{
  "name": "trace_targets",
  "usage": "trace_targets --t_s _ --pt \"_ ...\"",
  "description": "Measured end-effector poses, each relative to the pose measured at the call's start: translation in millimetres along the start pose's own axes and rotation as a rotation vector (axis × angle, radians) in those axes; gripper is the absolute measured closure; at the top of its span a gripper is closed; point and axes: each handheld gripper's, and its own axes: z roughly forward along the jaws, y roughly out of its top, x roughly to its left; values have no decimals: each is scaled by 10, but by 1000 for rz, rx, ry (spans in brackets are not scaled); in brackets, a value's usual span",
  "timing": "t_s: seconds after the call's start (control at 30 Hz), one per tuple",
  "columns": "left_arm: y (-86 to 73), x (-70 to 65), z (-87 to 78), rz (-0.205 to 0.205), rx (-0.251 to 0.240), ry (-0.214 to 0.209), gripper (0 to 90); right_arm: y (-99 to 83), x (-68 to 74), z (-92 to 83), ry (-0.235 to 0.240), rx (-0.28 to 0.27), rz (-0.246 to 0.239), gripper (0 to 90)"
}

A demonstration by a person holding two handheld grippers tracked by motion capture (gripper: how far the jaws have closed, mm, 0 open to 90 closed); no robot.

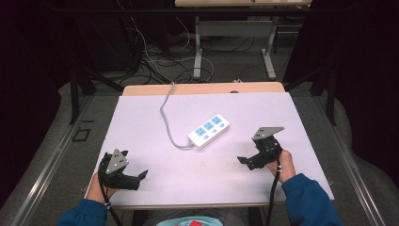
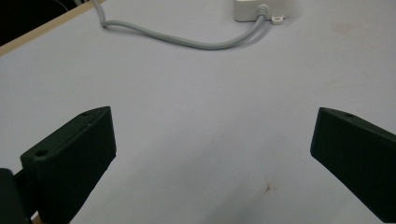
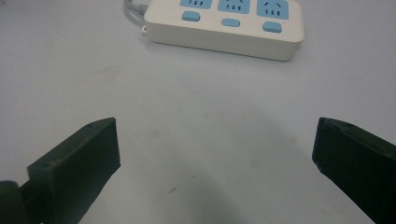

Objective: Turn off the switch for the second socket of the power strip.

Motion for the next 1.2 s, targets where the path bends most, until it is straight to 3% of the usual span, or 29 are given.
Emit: trace_targets --t_s 0.43,1.2 --pt "3 -4 12 6 9 -1 0 144 -75 94 18 -2 9 3" --pt "3 -7 9 6 6 -1 0 387 -240 349 11 10 17 4"
